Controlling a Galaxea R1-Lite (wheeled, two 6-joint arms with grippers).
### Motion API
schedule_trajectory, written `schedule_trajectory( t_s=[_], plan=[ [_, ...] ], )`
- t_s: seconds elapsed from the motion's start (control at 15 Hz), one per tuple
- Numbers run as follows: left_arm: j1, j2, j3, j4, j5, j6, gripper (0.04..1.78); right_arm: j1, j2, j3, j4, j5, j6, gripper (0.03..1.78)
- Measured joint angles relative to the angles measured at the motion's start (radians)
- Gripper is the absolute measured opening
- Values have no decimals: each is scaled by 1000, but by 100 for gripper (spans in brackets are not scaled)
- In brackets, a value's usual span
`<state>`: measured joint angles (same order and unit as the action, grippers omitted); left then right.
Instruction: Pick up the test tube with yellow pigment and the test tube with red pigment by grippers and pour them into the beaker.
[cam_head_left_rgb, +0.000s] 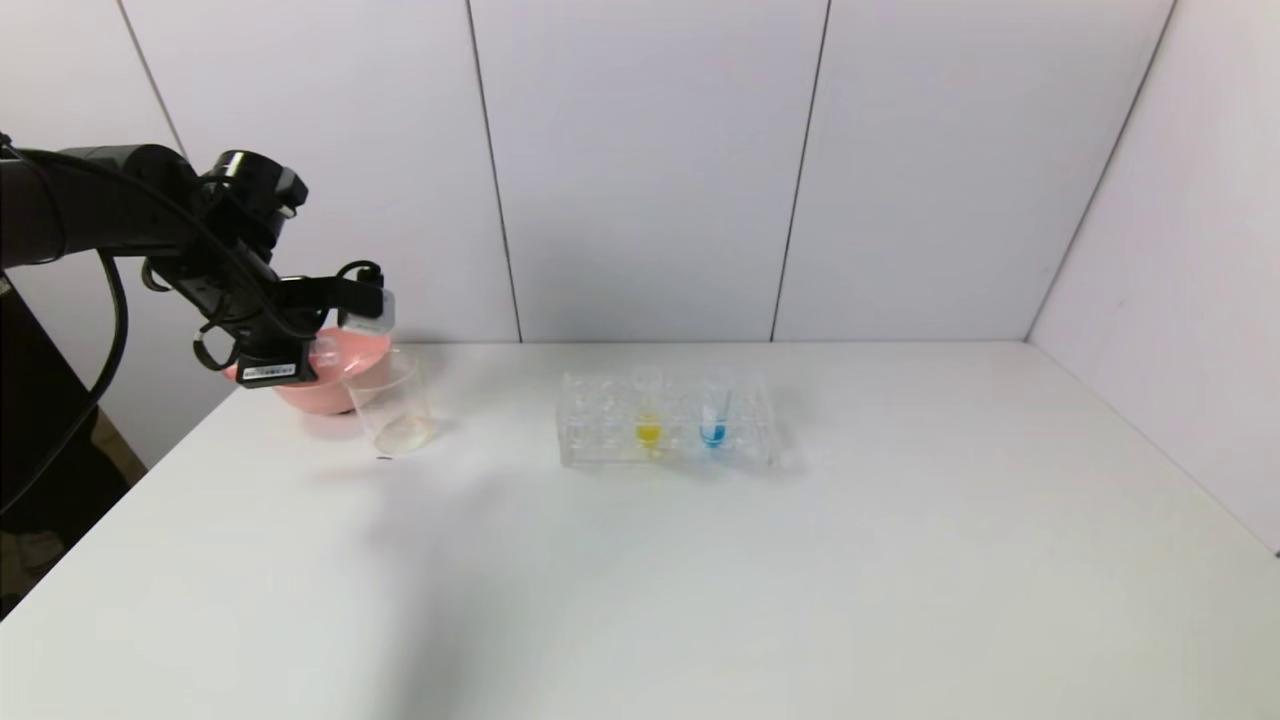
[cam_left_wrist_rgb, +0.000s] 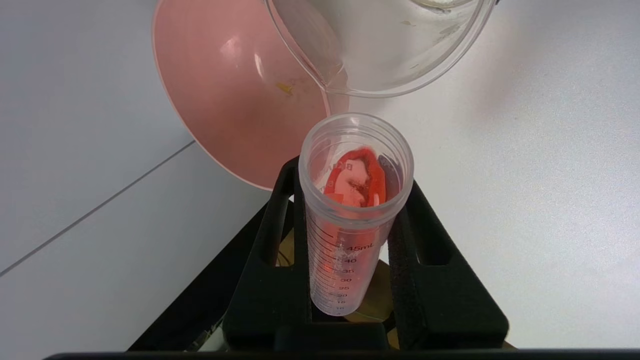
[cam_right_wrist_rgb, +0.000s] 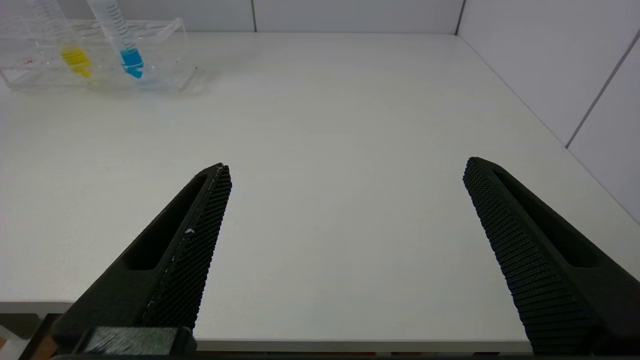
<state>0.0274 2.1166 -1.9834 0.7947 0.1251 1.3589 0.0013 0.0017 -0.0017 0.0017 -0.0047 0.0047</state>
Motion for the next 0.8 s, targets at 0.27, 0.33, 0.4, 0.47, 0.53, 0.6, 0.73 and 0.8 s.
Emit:
schedule_trajectory(
  t_s=[0.27,0.33,0.4,0.47,0.53,0.6,0.73,0.8],
  plan=[
    [-14,1,0,-8,57,0,45,0,0,0,0,0,0,170],
    [-18,3,0,-10,60,0,45,0,0,0,0,0,0,170],
    [-20,4,0,-11,61,0,45,0,0,0,0,0,0,170],
    [-21,4,0,-11,60,-1,45,0,0,0,0,0,0,170],
    [-21,5,0,-11,62,-1,45,0,0,0,0,0,0,170],
    [-23,6,0,-11,63,-1,45,0,0,0,0,0,0,170],
    [-27,7,0,-14,73,-1,45,0,0,0,0,0,0,170],
    [-30,7,0,-16,87,0,45,0,0,0,0,0,0,170]
  ],
)
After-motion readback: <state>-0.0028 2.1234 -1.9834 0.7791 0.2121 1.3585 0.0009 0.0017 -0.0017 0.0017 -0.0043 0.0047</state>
